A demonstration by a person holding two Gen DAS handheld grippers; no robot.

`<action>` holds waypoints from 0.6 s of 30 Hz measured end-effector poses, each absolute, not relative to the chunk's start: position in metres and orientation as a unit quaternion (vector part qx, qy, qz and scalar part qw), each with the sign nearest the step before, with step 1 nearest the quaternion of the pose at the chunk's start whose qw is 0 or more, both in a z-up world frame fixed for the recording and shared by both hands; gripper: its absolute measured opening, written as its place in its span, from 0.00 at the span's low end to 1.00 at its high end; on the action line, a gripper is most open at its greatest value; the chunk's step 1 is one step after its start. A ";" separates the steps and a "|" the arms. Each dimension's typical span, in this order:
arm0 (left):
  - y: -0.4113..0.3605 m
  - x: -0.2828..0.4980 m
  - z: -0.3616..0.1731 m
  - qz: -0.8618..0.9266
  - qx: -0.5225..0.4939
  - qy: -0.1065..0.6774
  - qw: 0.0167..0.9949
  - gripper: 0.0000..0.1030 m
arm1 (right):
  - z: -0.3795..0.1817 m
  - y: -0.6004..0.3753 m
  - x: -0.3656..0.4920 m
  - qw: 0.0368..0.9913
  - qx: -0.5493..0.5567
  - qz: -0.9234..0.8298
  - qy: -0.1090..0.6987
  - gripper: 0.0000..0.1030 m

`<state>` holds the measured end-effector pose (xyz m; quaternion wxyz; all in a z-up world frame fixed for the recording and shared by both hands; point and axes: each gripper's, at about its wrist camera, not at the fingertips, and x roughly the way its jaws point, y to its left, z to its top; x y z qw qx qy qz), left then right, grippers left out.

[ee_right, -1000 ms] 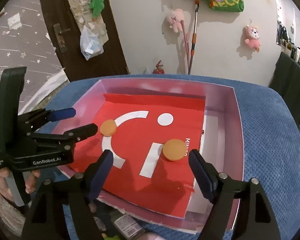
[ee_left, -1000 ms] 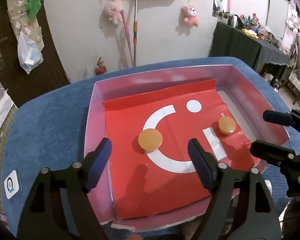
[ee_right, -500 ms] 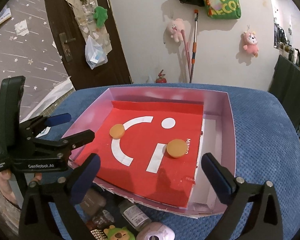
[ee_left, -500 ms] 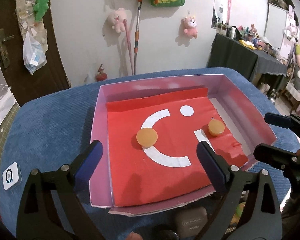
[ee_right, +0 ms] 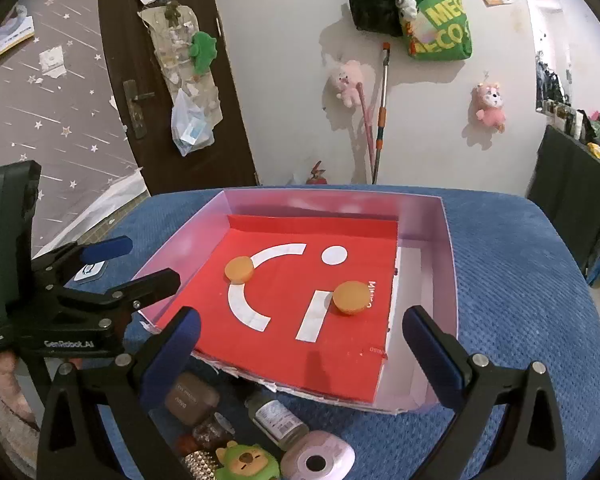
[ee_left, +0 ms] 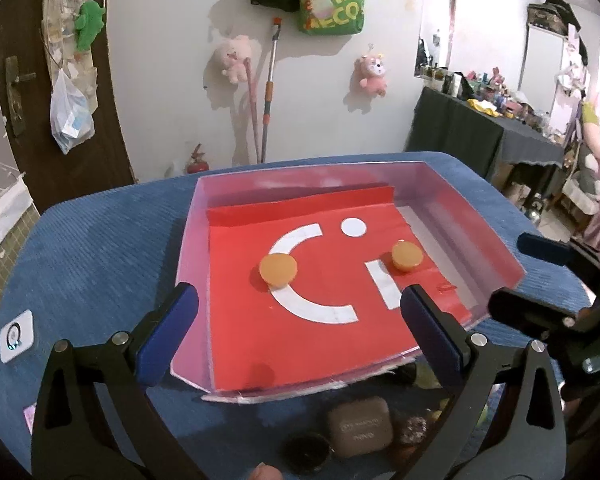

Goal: Organize rigid objects
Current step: 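Withdraw both grippers from the box back toward the remaining objects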

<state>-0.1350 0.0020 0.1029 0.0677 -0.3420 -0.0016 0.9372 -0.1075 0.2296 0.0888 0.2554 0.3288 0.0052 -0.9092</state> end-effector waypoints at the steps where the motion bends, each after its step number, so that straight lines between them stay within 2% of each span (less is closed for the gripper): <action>1: 0.002 -0.133 0.103 0.937 -0.341 -0.005 0.070 1.00 | 0.088 0.229 -0.104 0.253 0.328 -0.910 0.007 1.00; 18: 0.001 -0.097 0.099 0.944 -0.324 -0.022 0.065 1.00 | 0.086 0.234 -0.068 0.248 0.318 -0.915 0.007 1.00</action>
